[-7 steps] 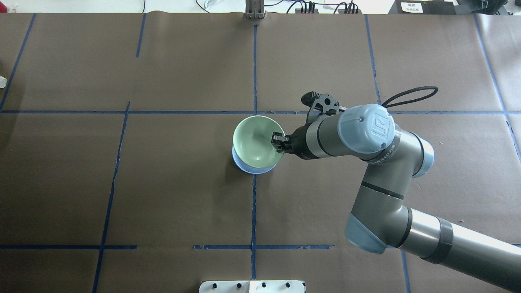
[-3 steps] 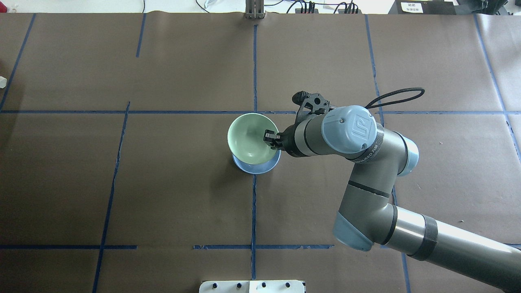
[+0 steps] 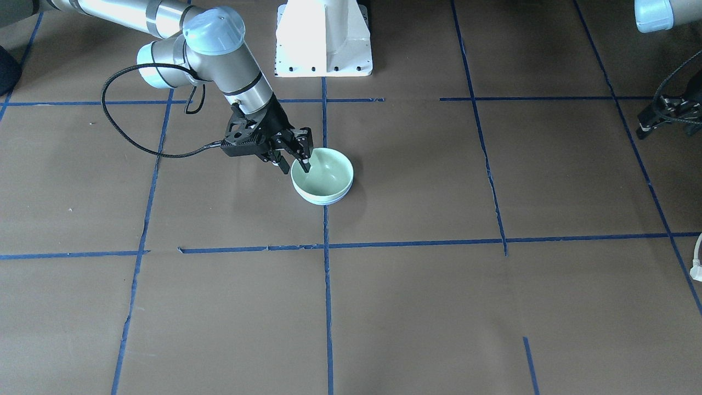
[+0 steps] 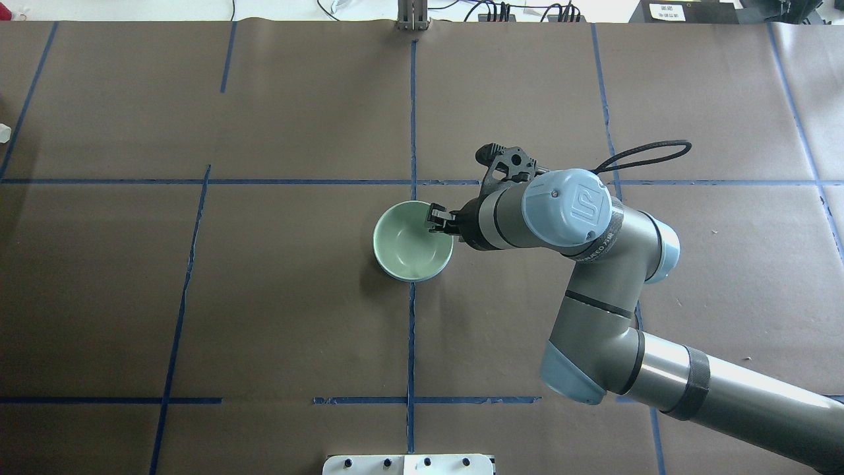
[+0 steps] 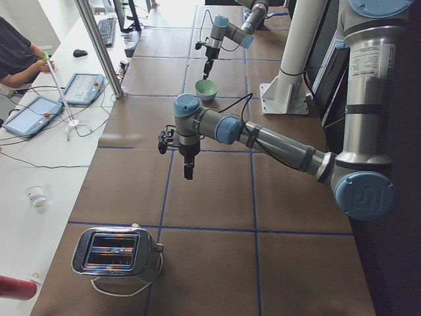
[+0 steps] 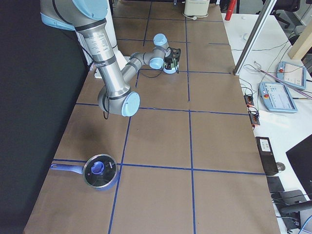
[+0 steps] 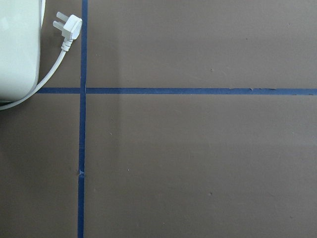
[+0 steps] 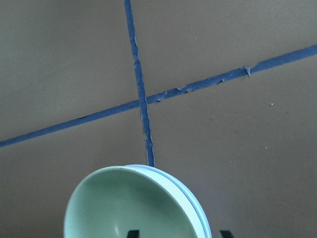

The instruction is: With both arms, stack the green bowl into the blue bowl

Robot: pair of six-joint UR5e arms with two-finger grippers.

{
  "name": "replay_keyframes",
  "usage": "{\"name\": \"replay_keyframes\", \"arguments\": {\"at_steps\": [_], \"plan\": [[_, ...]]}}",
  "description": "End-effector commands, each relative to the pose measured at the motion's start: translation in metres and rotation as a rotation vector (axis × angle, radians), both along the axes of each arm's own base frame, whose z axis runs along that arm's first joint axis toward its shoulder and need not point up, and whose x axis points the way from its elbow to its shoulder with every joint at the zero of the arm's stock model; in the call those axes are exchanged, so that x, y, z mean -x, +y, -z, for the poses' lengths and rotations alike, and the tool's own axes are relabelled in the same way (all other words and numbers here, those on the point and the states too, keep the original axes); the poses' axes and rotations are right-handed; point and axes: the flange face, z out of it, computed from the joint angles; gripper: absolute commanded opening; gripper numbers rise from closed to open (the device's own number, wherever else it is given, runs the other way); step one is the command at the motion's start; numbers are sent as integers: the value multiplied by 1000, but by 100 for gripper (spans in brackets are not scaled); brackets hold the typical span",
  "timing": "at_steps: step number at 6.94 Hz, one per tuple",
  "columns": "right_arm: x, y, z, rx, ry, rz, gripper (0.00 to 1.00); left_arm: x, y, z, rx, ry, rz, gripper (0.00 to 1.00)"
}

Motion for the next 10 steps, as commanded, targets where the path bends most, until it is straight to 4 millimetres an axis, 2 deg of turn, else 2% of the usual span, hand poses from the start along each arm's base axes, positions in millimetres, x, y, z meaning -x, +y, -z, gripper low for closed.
{"name": "replay_keyframes", "arguments": {"at_steps": [1, 2, 3, 4, 5, 6, 7, 8, 9, 10], "plan": [[-28, -25, -6, 29, 35, -17, 100, 0, 0, -2, 4, 0, -2, 100], [-66, -44, -5, 32, 88, 2, 100, 3, -1, -4, 10, 1, 4, 100], [-114, -64, -13, -32, 151, 71, 100, 15, -3, -8, -32, -2, -35, 100], [-170, -80, -46, -83, 198, 145, 100, 37, -8, -29, -57, -14, -65, 100], [-225, -93, -91, -118, 221, 223, 100, 51, -10, -47, -64, -16, -87, 100], [-286, -97, -137, -142, 232, 268, 100, 65, -11, -68, -57, 34, -113, 100], [-337, -94, -183, -177, 261, 309, 100, 79, -10, -87, -51, 83, -124, 100], [-383, -81, -235, -242, 320, 369, 100, 94, 8, -109, -48, 91, -139, 100], [-437, -56, -293, -255, 373, 399, 100, 105, 13, -114, -52, 89, -128, 100], [-477, -34, -326, -274, 382, 416, 100, 107, 22, -124, -50, 89, -143, 100]]}}
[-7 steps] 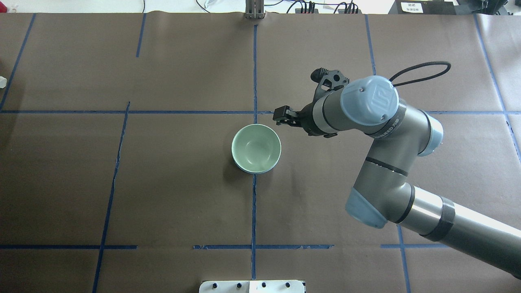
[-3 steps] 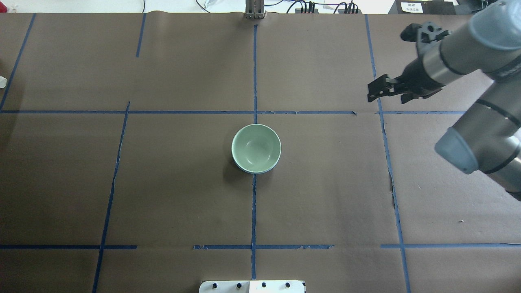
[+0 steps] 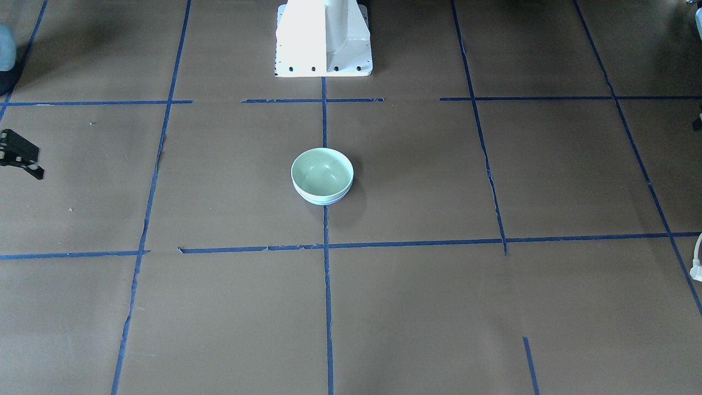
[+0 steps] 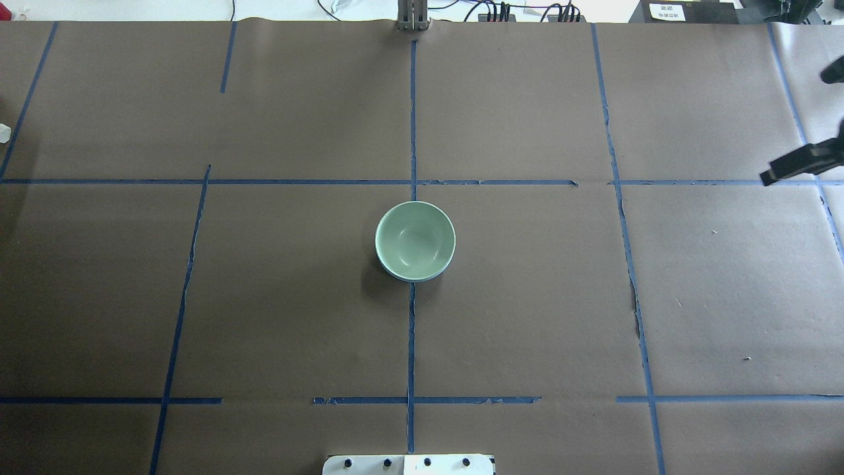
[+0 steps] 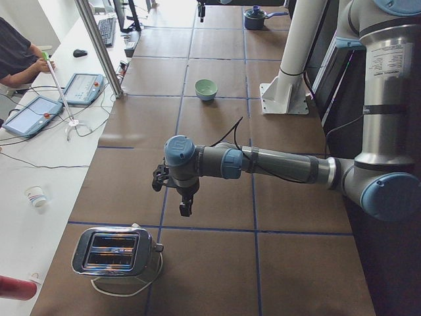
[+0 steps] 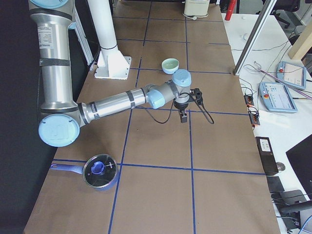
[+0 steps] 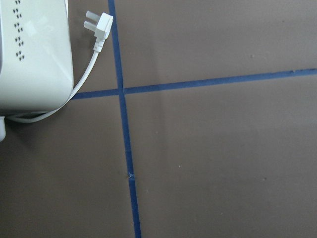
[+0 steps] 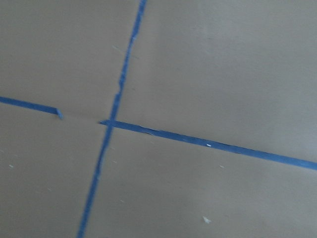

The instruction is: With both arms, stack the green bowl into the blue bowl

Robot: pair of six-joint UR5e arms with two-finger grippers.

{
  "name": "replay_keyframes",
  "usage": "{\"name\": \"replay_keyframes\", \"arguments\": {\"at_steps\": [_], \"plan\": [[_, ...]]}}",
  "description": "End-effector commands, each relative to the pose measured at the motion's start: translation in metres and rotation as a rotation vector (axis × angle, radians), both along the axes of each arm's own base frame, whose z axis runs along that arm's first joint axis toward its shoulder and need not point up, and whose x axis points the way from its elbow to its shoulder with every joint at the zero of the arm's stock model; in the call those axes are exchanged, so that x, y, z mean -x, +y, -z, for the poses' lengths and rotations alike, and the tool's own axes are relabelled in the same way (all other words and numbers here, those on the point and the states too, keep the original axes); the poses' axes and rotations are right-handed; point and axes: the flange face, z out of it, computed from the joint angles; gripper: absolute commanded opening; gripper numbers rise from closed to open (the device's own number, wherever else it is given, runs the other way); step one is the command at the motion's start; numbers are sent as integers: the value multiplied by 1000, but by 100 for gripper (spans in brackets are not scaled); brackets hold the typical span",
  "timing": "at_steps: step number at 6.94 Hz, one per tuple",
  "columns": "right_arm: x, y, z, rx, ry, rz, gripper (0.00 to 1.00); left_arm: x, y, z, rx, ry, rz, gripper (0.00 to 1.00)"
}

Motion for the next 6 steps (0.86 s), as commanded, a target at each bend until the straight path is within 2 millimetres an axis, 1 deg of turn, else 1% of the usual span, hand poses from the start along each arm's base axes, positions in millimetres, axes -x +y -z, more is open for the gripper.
{"name": "replay_keyframes", "arguments": {"at_steps": [1, 2, 3, 4, 5, 6], "plan": [[-57, 25, -52, -21, 26, 27, 100, 9, 16, -28, 2, 0, -36, 100], [-65, 29, -73, 6, 47, 14, 100, 16, 19, -49, 11, 2, -48, 100], [-73, 29, -90, 40, 54, -2, 100, 20, 21, -60, 16, 2, -56, 100], [-90, 29, -96, 62, 41, -34, 100, 25, 22, -61, 21, 2, -46, 100], [-103, 31, -107, 90, 28, -57, 100, 35, 23, -61, 22, -2, -24, 100], [-119, 36, -128, 134, -3, -84, 100, 36, 23, -61, 21, -5, -23, 100]]}}
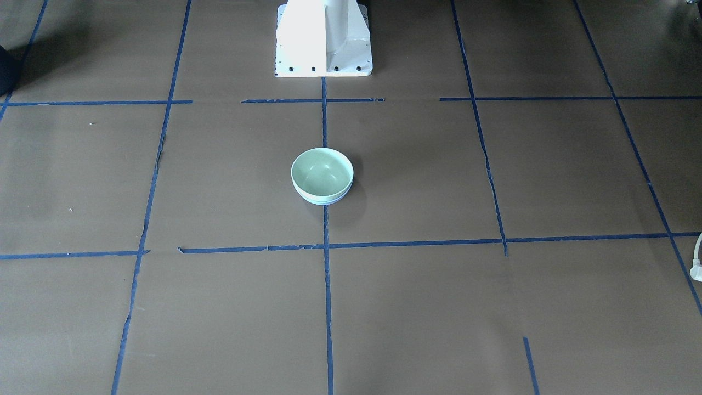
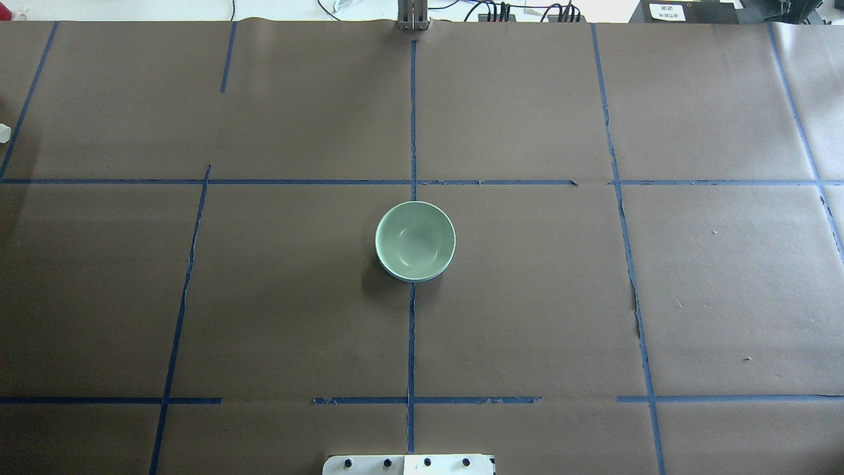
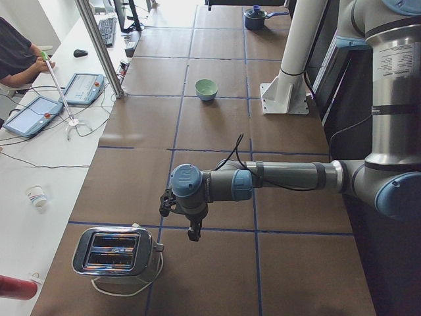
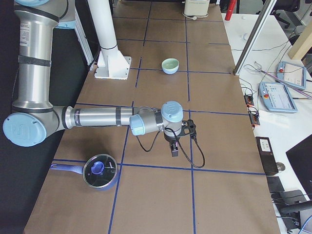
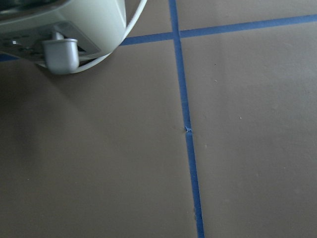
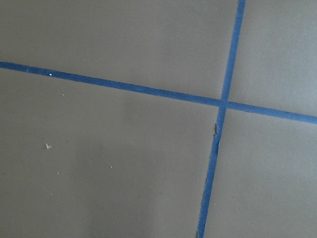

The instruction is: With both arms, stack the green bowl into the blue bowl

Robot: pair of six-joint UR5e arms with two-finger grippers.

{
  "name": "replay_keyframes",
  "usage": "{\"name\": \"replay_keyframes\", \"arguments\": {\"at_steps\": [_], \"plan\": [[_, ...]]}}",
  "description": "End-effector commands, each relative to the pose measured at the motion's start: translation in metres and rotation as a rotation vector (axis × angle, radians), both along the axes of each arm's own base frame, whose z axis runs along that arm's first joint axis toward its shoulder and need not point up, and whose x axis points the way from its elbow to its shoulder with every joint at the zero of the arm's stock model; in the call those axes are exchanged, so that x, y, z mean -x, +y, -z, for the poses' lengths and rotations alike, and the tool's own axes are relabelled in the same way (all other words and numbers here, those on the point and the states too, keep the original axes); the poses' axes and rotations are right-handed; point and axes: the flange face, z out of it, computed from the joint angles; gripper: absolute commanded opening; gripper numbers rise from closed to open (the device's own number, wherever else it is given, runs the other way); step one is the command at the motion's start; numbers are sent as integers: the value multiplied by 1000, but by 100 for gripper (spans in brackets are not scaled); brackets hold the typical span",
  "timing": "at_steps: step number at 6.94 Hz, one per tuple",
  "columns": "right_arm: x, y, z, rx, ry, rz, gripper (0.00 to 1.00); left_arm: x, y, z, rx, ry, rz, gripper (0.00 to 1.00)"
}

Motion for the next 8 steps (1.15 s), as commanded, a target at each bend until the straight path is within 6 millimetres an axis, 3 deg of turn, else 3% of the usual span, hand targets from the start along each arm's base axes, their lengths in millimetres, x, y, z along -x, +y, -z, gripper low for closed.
{"name": "replay_keyframes", "arguments": {"at_steps": [1, 2, 3, 6, 8], "plan": [[-35, 11, -45, 74, -69, -45, 100, 5, 1, -2, -1, -4, 8, 100], [-43, 18, -60, 91, -58, -54, 100, 5, 1, -1, -6, -4, 8, 100], [-52, 22, -60, 93, -70, -72, 100, 5, 1, -1, -7, -4, 8, 100], [-57, 25, -31, 155, -71, -77, 100, 4, 2, -6, 0, -4, 6, 100], [-58, 25, -34, 143, -56, -71, 100, 4, 0, -8, 5, -2, 7, 100]]}}
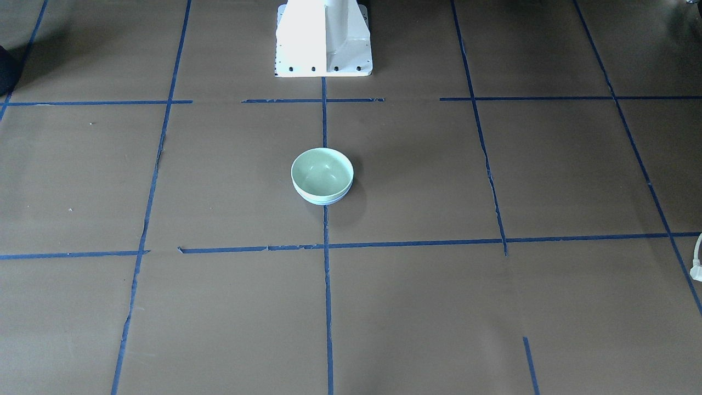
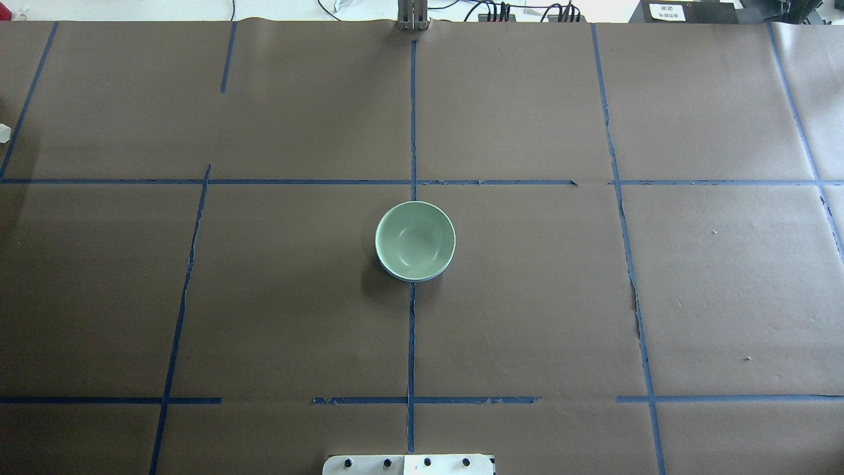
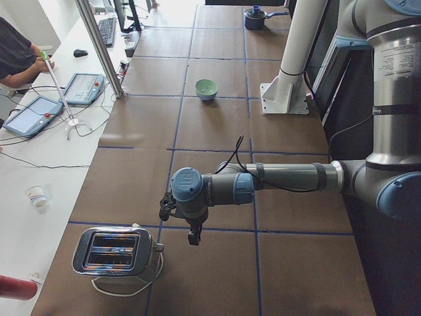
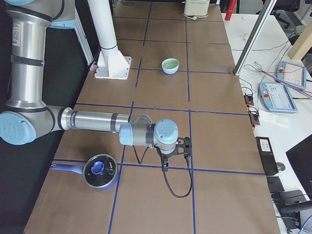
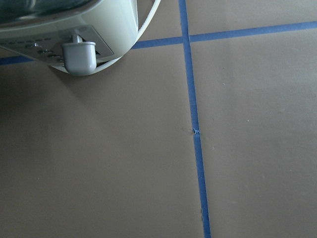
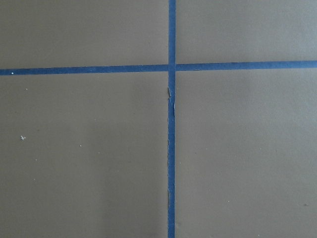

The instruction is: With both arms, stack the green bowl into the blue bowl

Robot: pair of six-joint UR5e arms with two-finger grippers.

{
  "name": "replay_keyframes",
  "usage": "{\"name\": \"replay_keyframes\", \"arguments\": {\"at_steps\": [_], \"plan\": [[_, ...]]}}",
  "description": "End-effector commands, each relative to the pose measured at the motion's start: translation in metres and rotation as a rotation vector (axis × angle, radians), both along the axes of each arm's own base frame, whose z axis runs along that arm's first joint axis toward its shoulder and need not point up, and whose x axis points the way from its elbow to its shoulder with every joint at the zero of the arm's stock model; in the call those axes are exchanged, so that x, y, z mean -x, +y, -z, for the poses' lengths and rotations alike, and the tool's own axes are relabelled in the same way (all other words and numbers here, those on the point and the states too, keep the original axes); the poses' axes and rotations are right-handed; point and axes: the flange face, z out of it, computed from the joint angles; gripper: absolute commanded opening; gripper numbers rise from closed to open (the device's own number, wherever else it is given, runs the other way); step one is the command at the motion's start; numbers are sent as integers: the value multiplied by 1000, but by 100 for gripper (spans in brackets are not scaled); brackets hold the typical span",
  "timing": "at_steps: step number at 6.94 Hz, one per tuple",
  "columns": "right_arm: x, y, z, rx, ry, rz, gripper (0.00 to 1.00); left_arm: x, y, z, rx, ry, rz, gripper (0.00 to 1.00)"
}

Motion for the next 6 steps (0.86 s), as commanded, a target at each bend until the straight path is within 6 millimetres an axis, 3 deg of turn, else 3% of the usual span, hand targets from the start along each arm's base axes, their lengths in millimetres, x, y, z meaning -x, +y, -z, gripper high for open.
{"name": "replay_keyframes", "arguments": {"at_steps": [1, 6], "plan": [[-1, -1, 0, -7, 10, 2, 100, 0, -2, 0, 0, 1, -1, 100], [-2, 0, -4, 3, 12, -2, 100, 0, -4, 2, -3, 1, 1, 100]]}}
